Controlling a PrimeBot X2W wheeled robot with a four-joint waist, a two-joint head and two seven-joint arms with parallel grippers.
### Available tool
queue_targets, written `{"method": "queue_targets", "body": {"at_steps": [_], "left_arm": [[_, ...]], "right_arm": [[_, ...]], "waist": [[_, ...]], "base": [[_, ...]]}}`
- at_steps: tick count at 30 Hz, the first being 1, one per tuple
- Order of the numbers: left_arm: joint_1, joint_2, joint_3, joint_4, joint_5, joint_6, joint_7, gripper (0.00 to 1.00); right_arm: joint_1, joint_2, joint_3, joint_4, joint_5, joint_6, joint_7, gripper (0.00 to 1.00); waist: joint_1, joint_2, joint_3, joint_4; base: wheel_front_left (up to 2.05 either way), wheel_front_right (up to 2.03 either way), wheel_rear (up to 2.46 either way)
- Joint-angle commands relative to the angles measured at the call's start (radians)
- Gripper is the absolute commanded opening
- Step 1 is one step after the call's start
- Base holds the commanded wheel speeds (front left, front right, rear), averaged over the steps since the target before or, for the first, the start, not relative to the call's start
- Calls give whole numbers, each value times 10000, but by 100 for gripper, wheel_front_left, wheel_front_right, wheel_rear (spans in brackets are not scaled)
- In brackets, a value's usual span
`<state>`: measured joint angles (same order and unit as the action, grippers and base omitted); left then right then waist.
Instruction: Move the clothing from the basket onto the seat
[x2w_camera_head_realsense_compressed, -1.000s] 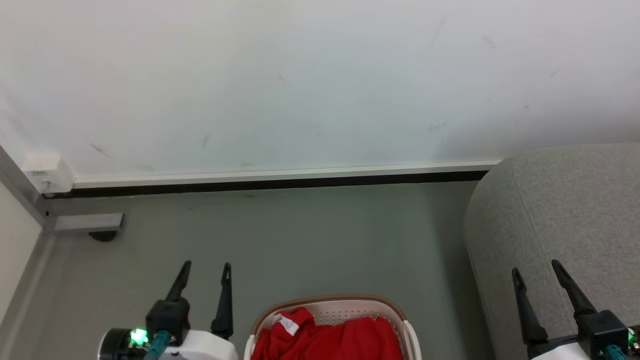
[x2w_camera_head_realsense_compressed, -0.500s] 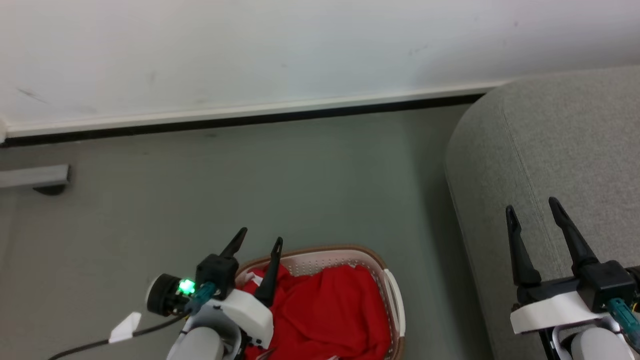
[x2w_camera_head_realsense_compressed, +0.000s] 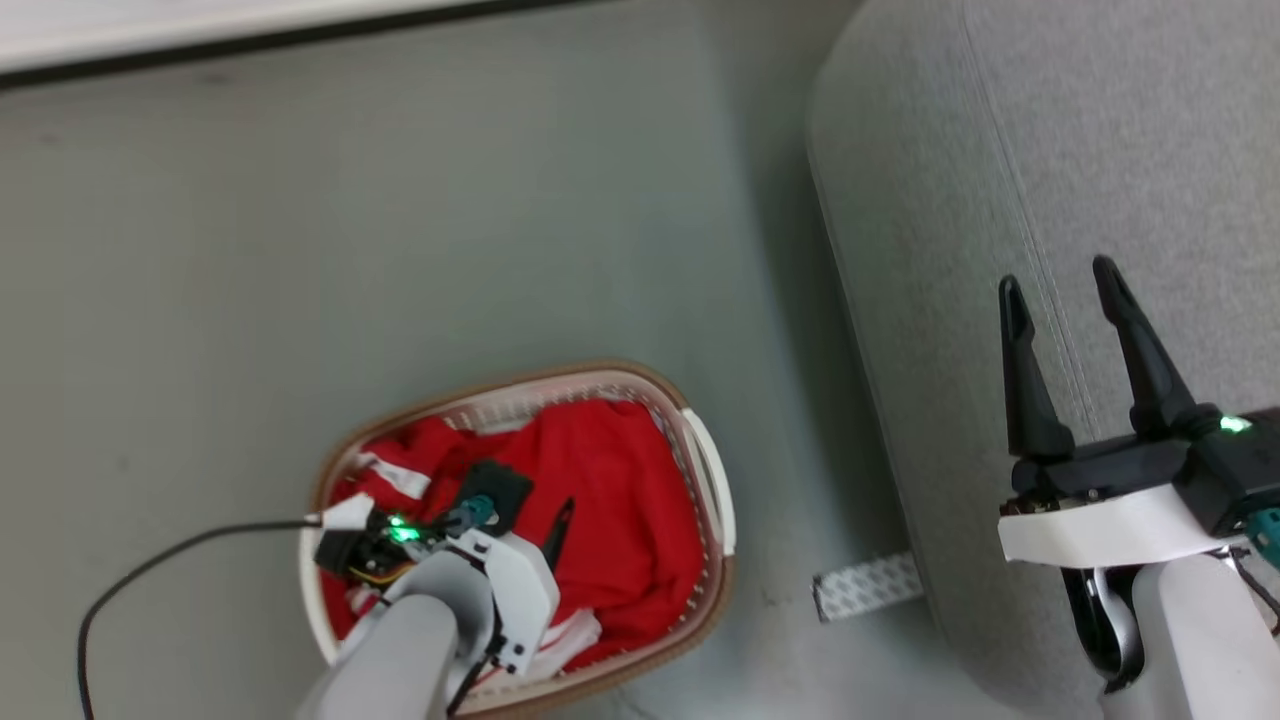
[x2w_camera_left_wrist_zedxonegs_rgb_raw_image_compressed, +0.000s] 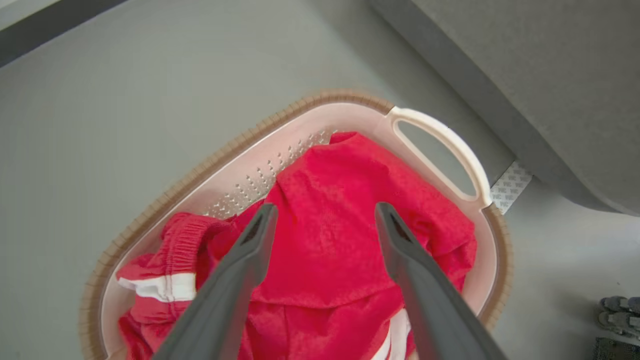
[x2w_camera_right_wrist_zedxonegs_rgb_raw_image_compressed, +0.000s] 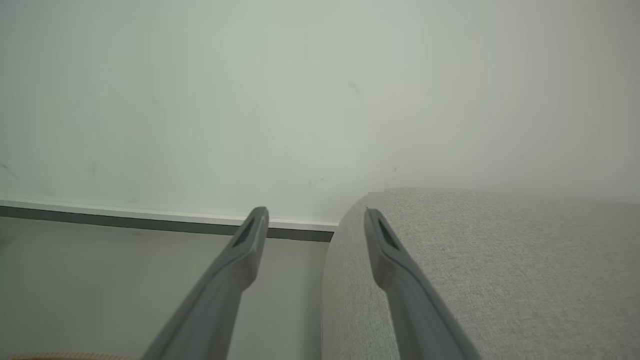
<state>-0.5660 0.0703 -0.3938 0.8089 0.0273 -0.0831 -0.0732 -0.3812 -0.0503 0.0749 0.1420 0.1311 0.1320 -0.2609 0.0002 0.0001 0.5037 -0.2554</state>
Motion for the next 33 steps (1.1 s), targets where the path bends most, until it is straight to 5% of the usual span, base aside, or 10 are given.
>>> {"method": "queue_targets", "body": {"at_steps": [1, 17, 18, 19, 20, 33], "left_arm": [[-383, 266, -34, 232, 181, 30, 192, 100], [-2174, 1570, -417, 1940, 992, 605, 1495, 100], [-2225, 1580, -437, 2018, 989, 610, 1433, 83], [-2251, 1555, -444, 2088, 936, 582, 1384, 16], [-2259, 1514, -485, 2131, 916, 541, 1310, 0], [-1646, 455, -85, 2484, -381, 69, -34, 0]], "right_arm": [[-299, 23, 49, -163, 306, -24, -19, 100], [-1133, 25, 655, -1326, 1479, -24, -21, 100], [-1098, 23, 670, -1352, 1534, -24, -21, 100], [-1053, 19, 664, -1369, 1551, -24, -21, 100], [-993, 19, 649, -1371, 1536, -24, -21, 100], [-316, 13, -70, -831, 1162, -24, -20, 100]], "waist": [[-2, -1, 1080, -755], [-2, -1, 3310, -1561], [-2, -1, 3323, -1578], [-2, -1, 3321, -1586], [-2, -1, 3310, -1574], [-2, -1, 1740, -744]], "base": [[0, 0, 0], [0, 0, 0], [0, 0, 0], [0, 0, 0], [0, 0, 0], [0, 0, 0]]}}
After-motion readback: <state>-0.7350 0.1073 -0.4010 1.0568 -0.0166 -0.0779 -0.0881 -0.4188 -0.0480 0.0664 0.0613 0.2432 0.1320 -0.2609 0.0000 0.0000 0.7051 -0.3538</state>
